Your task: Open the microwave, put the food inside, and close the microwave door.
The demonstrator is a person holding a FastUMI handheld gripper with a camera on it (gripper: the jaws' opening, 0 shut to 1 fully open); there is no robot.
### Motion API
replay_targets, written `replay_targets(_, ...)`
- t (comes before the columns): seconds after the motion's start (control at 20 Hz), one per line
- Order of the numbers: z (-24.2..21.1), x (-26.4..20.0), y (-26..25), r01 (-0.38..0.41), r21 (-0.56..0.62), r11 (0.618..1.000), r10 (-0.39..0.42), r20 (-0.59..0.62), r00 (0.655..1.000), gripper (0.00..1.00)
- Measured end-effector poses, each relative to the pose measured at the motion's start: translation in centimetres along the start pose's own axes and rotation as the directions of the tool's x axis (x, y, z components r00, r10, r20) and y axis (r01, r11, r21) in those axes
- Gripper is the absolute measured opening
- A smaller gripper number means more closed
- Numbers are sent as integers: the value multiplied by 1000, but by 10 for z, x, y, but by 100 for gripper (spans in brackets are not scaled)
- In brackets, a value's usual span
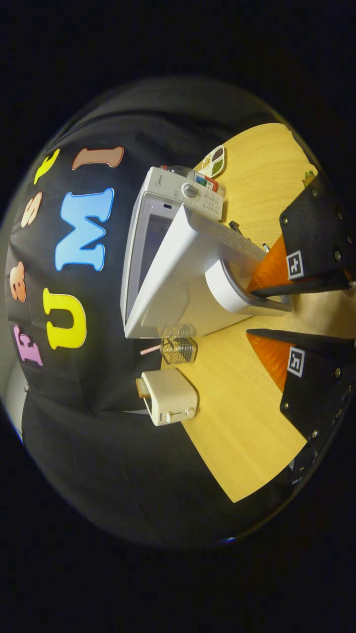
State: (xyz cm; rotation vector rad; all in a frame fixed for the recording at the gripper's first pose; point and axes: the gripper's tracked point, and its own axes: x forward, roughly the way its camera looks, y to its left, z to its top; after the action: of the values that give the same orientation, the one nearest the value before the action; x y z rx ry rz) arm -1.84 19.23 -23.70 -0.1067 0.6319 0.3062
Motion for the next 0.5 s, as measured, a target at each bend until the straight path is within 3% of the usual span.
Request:
replay_targets(0.2, 2, -14, 30, -78, 39, 996, 78, 7, 997, 43)
replay_targets(0.5, 15, -64, 72, -297, 138, 945, 292, 50, 955, 43)
